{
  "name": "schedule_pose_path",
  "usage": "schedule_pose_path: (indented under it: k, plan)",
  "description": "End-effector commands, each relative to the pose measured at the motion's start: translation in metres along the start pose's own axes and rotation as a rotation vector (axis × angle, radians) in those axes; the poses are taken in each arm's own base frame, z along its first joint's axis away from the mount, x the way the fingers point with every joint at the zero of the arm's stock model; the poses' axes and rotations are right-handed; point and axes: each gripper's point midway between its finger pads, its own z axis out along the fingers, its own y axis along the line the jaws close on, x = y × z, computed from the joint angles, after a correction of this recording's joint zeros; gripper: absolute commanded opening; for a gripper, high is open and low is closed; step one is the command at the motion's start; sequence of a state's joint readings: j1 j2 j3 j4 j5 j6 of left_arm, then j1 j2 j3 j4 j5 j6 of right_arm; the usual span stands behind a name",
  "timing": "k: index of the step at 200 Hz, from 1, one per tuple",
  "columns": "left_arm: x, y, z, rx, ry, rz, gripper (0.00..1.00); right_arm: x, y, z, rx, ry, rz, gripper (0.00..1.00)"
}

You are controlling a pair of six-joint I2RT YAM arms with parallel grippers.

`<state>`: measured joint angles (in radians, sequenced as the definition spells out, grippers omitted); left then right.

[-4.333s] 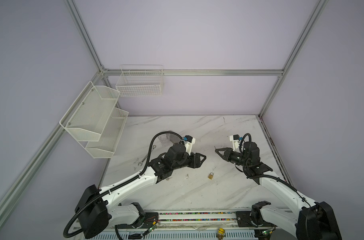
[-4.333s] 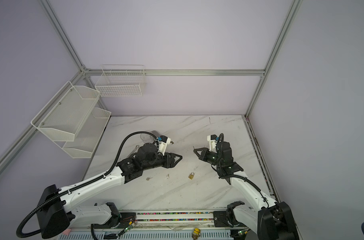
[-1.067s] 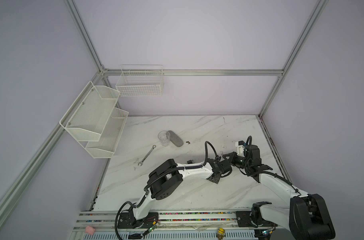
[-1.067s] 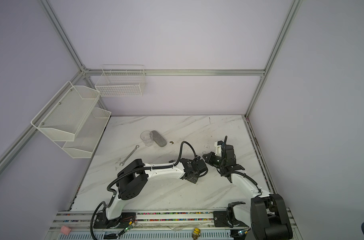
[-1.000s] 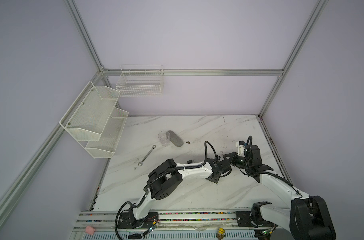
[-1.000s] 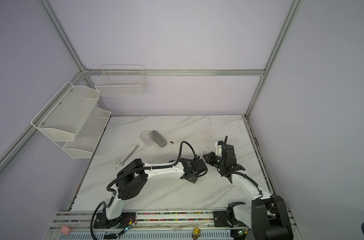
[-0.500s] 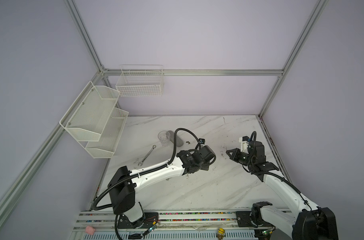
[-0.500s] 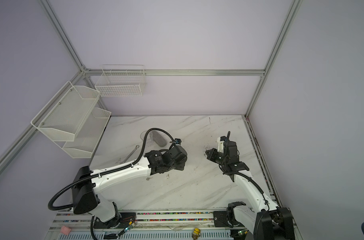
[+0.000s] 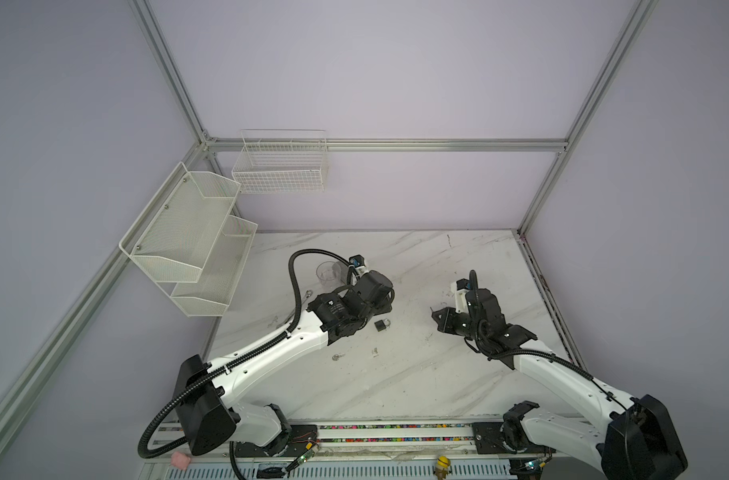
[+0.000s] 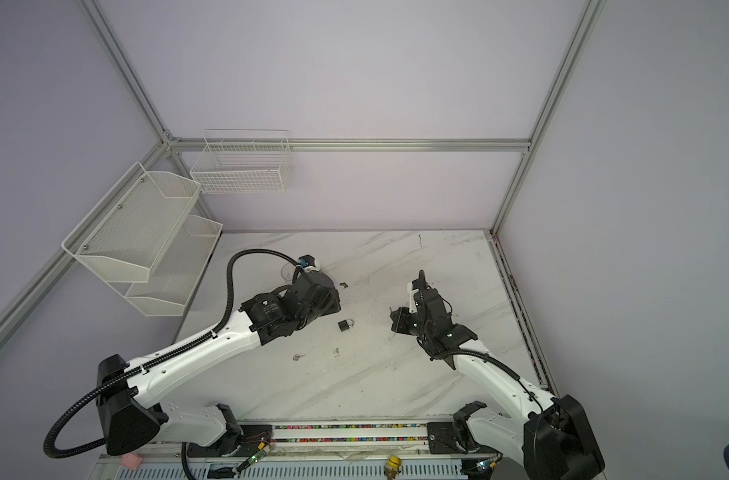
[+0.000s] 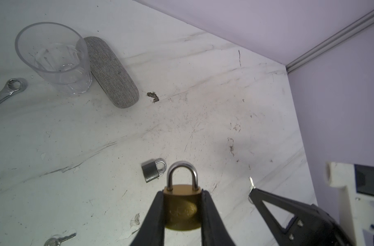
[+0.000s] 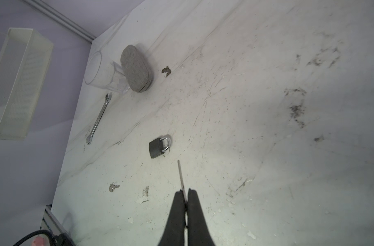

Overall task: Unlock with the key
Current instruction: 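Lift the brass padlock with the left gripper while the right brings the key closer, then align the key tip in the right gripper under the padlock's keyhole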

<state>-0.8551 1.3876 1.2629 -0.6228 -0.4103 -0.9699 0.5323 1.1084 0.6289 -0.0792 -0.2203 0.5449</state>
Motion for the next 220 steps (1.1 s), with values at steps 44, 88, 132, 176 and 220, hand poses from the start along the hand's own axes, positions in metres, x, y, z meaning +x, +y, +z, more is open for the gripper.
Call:
schedule_pose_path:
  k: [44,88,132,176,220]
  plan:
    - [-0.004,0.003,0.013,0.084,-0.008,-0.261,0.00,0.014,0.073,0.011,-0.179,-0.064,-0.062,0.00]
    - [-0.001,0.004,0.017,0.087,0.001,-0.286,0.00,0.007,0.116,0.015,-0.300,-0.122,-0.071,0.00]
    - [-0.001,0.010,0.019,0.068,-0.014,-0.310,0.00,0.002,0.138,0.025,-0.387,-0.148,0.004,0.00]
    - [0.003,0.017,0.023,0.043,-0.019,-0.331,0.00,0.003,0.144,0.035,-0.377,-0.165,0.032,0.00]
    - [0.004,0.019,0.025,0.034,-0.023,-0.326,0.00,0.008,0.153,0.040,-0.387,-0.153,0.032,0.00]
